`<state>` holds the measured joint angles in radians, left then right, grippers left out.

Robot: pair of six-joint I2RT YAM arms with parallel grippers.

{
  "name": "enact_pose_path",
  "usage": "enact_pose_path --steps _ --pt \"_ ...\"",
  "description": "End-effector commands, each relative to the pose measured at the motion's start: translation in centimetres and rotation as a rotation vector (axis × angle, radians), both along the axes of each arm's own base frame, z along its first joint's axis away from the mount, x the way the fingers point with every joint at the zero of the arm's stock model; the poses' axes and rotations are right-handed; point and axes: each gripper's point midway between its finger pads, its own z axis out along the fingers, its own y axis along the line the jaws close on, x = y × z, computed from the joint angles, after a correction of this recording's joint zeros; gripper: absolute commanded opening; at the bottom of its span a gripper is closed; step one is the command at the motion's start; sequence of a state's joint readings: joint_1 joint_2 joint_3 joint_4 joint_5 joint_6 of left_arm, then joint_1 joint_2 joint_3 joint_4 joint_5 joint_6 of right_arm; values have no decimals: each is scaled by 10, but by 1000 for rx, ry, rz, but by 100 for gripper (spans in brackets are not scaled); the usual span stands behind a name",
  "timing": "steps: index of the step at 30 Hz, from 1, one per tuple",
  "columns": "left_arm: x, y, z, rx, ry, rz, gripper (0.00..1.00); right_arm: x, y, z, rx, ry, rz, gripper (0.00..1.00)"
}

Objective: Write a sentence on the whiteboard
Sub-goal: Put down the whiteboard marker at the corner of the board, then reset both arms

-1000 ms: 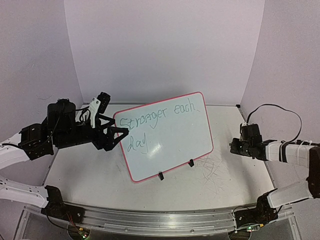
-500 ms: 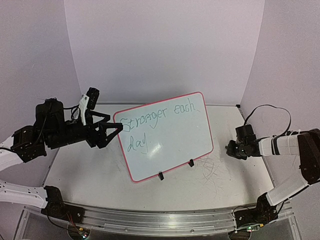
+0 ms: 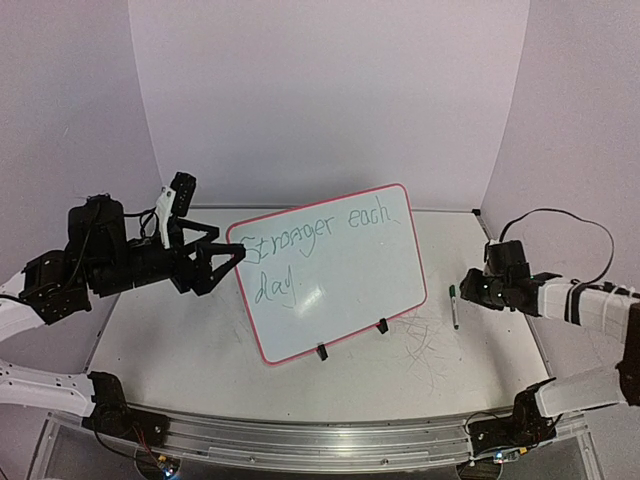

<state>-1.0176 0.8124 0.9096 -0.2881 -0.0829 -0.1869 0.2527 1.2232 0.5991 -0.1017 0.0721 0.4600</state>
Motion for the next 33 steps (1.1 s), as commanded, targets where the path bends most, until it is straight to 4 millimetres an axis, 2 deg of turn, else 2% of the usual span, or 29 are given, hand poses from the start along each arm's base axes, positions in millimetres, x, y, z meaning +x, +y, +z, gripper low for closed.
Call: enact_pose_path --steps 1,4,5,6,7,11,16,20,25,29,33 --pt "3 20 59 -134 -78 82 93 7 2 124 7 -305 61 50" --pt "7 31 74 -155 -110 134 94 -9 2 210 12 -503 100 58" --pt "7 35 81 -164 -125 146 94 -17 0 238 10 -567 108 68" --pt "8 39 89 -175 -139 161 95 -24 -1 264 7 -625 117 85" --pt "9 43 97 -188 -149 179 96 -32 -1 284 4 -666 126 96" --pt "14 71 128 -255 -185 300 98 -69 -3 350 13 -838 172 98" --pt "9 104 162 -352 -224 387 99 -111 4 408 45 -1010 262 98" --pt "2 123 175 -423 -242 410 99 -142 -6 440 93 -1110 229 98" --pt "-1 126 177 -433 -247 404 99 -165 -22 460 100 -1179 165 98" --pt "-1 126 176 -437 -243 404 99 -163 -24 462 94 -1165 151 98" --pt "0 124 176 -435 -240 401 99 -154 -22 455 92 -1121 153 98"
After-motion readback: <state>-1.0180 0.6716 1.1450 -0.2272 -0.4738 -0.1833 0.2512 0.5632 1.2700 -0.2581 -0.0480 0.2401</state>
